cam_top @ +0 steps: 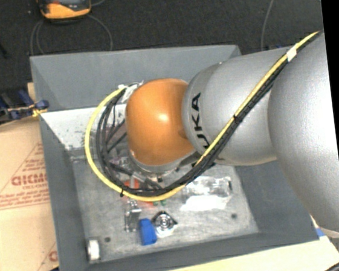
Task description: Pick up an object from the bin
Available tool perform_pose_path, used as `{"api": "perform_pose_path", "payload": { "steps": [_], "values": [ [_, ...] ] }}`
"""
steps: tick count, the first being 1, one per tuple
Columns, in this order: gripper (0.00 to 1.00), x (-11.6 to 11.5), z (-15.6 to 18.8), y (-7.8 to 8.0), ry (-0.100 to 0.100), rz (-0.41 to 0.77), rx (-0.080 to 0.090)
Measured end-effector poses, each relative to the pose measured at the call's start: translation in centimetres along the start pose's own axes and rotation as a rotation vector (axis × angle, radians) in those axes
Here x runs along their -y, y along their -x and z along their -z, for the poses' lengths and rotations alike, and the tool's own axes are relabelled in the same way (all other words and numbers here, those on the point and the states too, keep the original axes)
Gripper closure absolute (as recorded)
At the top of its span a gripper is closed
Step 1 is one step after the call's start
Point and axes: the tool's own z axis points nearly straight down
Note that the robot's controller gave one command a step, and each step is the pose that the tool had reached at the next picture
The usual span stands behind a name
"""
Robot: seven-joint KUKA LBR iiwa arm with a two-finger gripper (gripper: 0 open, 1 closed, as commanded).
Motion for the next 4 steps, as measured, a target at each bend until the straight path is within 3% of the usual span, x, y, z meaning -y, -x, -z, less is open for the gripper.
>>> {"api": "perform_pose_path", "payload": {
  "steps": [1,2,3,4],
  "values": [
    [0.0,6.5,-9.8,-1.7,-0.004,-0.116,-0.006],
    [0.0,11.9,-1.5,-1.0,-0.004,0.026,0.006],
    [0.0,10.9,-10.7,-2.6,0.001,0.072,0.012],
    [1.0,10.8,-10.3,-2.3,0.003,0.067,0.019]
  ]
}}
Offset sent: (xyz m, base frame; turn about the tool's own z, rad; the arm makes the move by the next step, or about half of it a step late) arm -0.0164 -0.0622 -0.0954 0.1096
